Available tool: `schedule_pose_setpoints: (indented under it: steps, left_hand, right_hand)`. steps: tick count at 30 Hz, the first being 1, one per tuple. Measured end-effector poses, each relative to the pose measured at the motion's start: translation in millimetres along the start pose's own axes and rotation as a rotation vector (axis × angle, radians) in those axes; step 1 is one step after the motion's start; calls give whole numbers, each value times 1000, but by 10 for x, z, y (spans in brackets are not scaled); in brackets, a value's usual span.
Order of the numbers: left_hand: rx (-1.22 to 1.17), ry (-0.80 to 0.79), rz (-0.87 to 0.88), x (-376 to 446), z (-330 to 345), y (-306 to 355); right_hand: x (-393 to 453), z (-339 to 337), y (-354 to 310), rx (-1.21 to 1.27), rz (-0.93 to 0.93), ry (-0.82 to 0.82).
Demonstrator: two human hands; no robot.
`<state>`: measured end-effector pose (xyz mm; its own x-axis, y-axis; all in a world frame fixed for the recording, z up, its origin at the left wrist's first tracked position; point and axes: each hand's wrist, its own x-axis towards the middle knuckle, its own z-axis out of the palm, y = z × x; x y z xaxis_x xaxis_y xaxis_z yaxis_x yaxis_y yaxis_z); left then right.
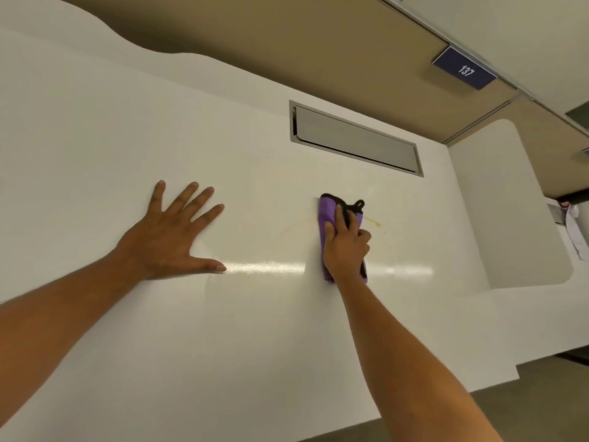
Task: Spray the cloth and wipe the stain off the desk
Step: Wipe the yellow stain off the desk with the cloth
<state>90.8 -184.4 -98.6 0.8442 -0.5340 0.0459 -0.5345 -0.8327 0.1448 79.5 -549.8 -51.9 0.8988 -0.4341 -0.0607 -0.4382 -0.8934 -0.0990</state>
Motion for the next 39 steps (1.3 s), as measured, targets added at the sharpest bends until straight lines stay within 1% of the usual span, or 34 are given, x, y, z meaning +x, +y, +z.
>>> schedule_pose_setpoints:
  steps: [2,4,6,7,9,10,11,13,14,16,18,20,23,26,28,30,33,34,36,39]
  left_hand:
    - [5,-6,3,-5,-5,-1]
    - [4,-10,5,-2,-11,-4]
    - [2,-16,-2,-3,-24,-8]
    - [-1,-20,-7,-5,-29,-6]
    - [-10,-28,-13,-3,-41,5]
    - [-15,-31,-14,-2,-45,10]
    - [-19,-32,-13,-1,-48,13]
    - [-22,-32,-12,2,-47,20]
    - [-22,-35,-12,-1,-47,18]
    - [-21,-45,-15,-1,-47,17]
    - [-10,-58,-20,2,-54,17]
    - [5,-68,-23,7,-66,17]
    - [5,-67,-21,10,-72,30]
    - [4,-52,-20,6,-74,36]
    - [4,-44,-17,3,-73,36]
    - [4,-45,-15,2,-76,29]
    - [5,-38,-17,2,-70,21]
    - [7,-34,-15,1,-67,23]
    - [7,-27,-14,4,-60,23]
    - [3,-23,-13,7,-47,17]
  right_hand:
    - [-268,70,-183,-33,-156,-12]
    - [-690,140,-218,-38,-291,-11]
    - [-1181,191,-44,-15,-411,9]
    - [-1399,194,116,-3,-440,20]
    - [-1662,165,526,4,-429,66]
    - [-1671,139,721,9,-390,92]
    - [-1601,104,876,18,-310,100]
    - [-1269,25,1060,20,-72,52]
    - [-1037,-8,1101,15,32,30]
    - [-545,-76,1125,18,161,34]
    - [-87,-146,1058,32,208,52]
    - [267,-169,901,41,231,34]
    - [509,-121,533,32,160,21]
    - [388,-41,45,8,-46,8]
    - [74,44,-215,-38,-210,-2]
    - [-379,130,-299,-46,-348,-20]
    - [-1076,214,-8,-6,-464,28]
    - [-1251,214,181,-7,-466,22]
    - [-1446,156,587,1,-393,-25]
    - [-1185,18,1024,-20,-238,-1]
